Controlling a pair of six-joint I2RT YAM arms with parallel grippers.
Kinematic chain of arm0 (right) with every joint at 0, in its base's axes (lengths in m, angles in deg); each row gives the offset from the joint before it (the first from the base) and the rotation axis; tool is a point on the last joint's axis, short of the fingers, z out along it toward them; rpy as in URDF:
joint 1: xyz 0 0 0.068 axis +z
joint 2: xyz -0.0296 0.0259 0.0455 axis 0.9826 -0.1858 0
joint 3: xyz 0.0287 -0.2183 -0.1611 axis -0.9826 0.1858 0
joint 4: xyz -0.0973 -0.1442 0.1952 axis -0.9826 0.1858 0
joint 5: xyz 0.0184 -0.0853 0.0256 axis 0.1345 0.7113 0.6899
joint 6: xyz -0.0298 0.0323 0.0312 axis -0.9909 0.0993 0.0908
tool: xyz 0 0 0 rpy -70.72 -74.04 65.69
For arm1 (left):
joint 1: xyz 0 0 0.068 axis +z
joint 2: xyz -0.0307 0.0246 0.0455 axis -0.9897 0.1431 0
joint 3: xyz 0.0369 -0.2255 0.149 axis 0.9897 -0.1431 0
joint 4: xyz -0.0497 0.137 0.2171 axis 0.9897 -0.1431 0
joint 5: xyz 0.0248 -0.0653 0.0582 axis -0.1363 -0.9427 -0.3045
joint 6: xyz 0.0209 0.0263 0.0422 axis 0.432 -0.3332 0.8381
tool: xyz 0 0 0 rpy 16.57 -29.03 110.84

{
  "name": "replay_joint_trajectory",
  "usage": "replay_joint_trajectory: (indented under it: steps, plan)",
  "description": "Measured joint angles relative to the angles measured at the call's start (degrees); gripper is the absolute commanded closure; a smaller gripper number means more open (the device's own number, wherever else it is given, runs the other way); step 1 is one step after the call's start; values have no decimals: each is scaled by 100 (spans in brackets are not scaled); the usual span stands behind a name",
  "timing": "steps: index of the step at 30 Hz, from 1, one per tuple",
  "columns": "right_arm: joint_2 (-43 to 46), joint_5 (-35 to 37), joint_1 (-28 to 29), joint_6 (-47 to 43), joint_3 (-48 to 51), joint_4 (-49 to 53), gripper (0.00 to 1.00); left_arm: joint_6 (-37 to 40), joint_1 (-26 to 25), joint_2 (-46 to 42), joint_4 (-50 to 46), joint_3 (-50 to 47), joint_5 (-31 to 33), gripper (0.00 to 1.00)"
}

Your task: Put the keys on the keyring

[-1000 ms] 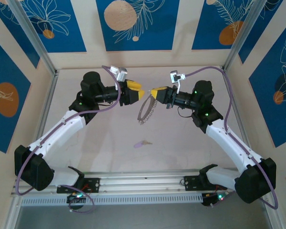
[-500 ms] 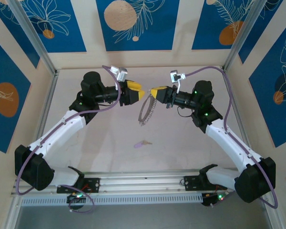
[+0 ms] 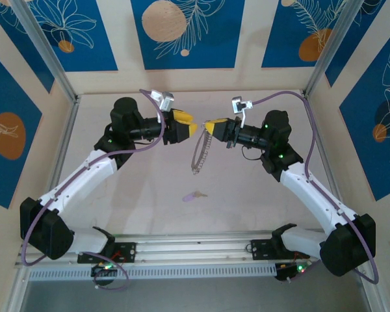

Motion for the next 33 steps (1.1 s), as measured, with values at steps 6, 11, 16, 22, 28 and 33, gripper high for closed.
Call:
replay_joint_trajectory:
  steps: [6, 11, 16, 22, 28, 33]
  plan:
    - [-2, -63, 0, 122, 0, -170, 100, -52, 0, 107, 90, 72, -94, 47]
    - [-120, -190, 0, 308, 0, -505, 100, -315, 0, 321, 385, 72, -352, 49]
    - [-249, -245, 0, 393, -2, -616, 100, -415, 0, 376, 531, 72, -415, 49]
    - [-280, -258, 0, 452, -2, -728, 100, -503, 0, 376, 695, 72, -455, 51]
    - [-289, -258, 0, 472, -2, -743, 100, -529, 0, 376, 743, 72, -470, 51]
    - [-289, -258, 0, 472, -2, -743, 100, -570, 0, 407, 833, 72, -479, 53]
